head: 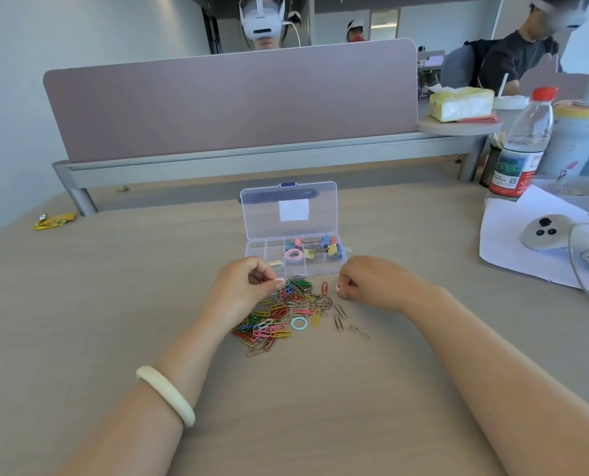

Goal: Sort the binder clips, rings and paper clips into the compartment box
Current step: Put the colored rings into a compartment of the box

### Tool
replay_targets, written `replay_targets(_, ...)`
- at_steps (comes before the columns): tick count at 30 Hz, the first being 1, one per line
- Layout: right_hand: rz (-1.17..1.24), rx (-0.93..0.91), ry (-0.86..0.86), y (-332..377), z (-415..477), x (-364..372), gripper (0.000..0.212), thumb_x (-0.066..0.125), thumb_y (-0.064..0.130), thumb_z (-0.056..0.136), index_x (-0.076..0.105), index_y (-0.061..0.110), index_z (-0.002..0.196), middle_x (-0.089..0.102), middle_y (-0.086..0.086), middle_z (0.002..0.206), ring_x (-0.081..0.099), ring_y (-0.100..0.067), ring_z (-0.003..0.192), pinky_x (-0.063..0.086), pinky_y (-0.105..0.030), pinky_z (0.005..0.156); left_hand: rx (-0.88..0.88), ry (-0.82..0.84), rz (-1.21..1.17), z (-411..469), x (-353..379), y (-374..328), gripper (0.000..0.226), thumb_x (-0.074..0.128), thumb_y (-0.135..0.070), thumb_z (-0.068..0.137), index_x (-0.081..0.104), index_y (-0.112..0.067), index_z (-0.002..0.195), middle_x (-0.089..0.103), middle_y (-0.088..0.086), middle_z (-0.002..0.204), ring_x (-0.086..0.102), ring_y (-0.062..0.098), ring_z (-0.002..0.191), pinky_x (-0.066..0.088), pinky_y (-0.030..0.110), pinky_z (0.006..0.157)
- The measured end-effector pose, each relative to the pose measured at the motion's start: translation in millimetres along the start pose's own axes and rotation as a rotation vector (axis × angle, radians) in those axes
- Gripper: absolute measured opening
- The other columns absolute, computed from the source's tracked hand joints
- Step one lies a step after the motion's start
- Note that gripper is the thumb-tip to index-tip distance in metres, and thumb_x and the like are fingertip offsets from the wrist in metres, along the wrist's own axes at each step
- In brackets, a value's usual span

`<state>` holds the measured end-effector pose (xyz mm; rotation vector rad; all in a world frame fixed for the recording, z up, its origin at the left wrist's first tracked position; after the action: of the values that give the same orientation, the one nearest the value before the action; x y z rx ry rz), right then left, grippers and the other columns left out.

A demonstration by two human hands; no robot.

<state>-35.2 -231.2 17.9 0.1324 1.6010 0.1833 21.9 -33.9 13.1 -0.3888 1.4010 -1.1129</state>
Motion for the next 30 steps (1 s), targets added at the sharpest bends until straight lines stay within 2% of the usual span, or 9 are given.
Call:
replay_targets(4,0.321,-0.087,-0.197,1,0,-5,0.009,0.059,0.024,0.087,0.057,0.018,0.08,0.049,0.005,0.098,0.045,-0.001,0.089,0.039,-0.022,0.081,-0.03,0.018,-0.07,-3,6,-7,0.017,0.072,-0.027,0.075,0.061,-0.019,0.065,0.056,-0.008,0.059,0.044,0.003,0.049,0.035,0.007,0.045)
replay_targets(6,0.484,-0.089,-0.25,6,-1,-5,0.006,0.065,0.02,0.083,0.063,0.016,0.079,0.058,0.006,0.085,0.05,0.006,0.073,0.04,-0.012,0.07,-0.061,0.026,-0.117,-5,8,-10,0.017,0.071,-0.028,0.075,0.062,-0.018,0.065,0.054,-0.008,0.058,0.045,0.005,0.052,0.035,0.008,0.046)
replay_targets(9,0.71,-0.051,-0.294,12,-4,-4,0.005,0.071,0.016,0.077,0.068,0.012,0.075,0.064,0.008,0.072,0.055,0.007,0.058,0.042,-0.004,0.058,-0.116,0.043,-0.194,-7,10,-11,0.016,0.072,-0.029,0.074,0.065,-0.016,0.068,0.055,-0.01,0.057,0.046,0.005,0.053,0.038,0.014,0.052)
replay_targets(13,0.924,-0.06,-0.318,20,-5,-1,0.005,0.072,0.011,0.076,0.067,0.009,0.077,0.068,-0.001,0.073,0.06,-0.008,0.062,0.051,-0.015,0.062,-0.17,0.057,-0.299,-9,12,-12,0.015,0.073,-0.03,0.073,0.065,-0.018,0.067,0.054,-0.017,0.043,0.047,-0.004,0.043,0.035,0.015,0.051)
replay_targets(18,1.032,-0.116,-0.29,30,-4,2,0.034,0.073,0.008,0.074,0.05,0.03,0.087,0.074,-0.001,0.081,0.064,-0.007,0.066,0.053,-0.025,0.069,-0.184,0.042,-0.408,-9,14,-12,0.015,0.072,-0.023,0.074,0.064,-0.011,0.071,0.049,-0.017,0.037,0.042,-0.002,0.037,0.032,0.008,0.041)
replay_targets(20,1.041,-0.133,-0.29,35,-6,3,0.041,0.072,0.006,0.075,0.047,0.034,0.092,0.075,-0.002,0.084,0.066,-0.009,0.071,0.054,-0.028,0.074,-0.195,0.074,-0.463,-11,16,-14,0.014,0.071,-0.019,0.076,0.064,-0.007,0.076,0.048,-0.015,0.035,0.041,-0.001,0.034,0.03,0.007,0.038)
replay_targets(24,0.971,-0.153,-0.345,44,-10,3,0.034,0.069,0.008,0.078,0.049,0.027,0.098,0.074,0.0,0.086,0.069,-0.015,0.083,0.054,-0.03,0.082,-0.196,0.125,-0.486,-11,18,-13,0.009,0.071,-0.019,0.075,0.067,-0.012,0.071,0.046,-0.012,0.042,0.037,0.004,0.04,0.028,0.01,0.041)
replay_targets(27,0.922,-0.186,-0.386,48,-12,0,0.034,0.068,0.007,0.079,0.05,0.023,0.102,0.074,0.002,0.087,0.068,-0.008,0.082,0.053,-0.023,0.082,-0.215,0.123,-0.516,-10,15,-11,0.013,0.075,-0.029,0.064,0.072,-0.017,0.07,0.042,0.0,0.055,0.029,0.012,0.05,0.025,0.017,0.045)
replay_targets(30,0.897,-0.202,-0.394,50,-11,-1,0.035,0.068,0.007,0.078,0.049,0.027,0.1,0.072,0.009,0.085,0.067,-0.004,0.082,0.052,-0.019,0.081,-0.228,0.144,-0.587,-11,12,-14,0.02,0.075,-0.033,0.055,0.074,-0.019,0.069,0.045,0.008,0.068,0.028,0.014,0.055,0.023,0.023,0.051)
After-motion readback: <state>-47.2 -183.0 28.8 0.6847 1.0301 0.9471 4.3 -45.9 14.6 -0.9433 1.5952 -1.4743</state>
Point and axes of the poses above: each hand's wrist, its own z-axis towards the middle knuckle, its own x-axis out of the palm, y = z × x, the point moved 3 cm from there along z, towards the middle knuckle
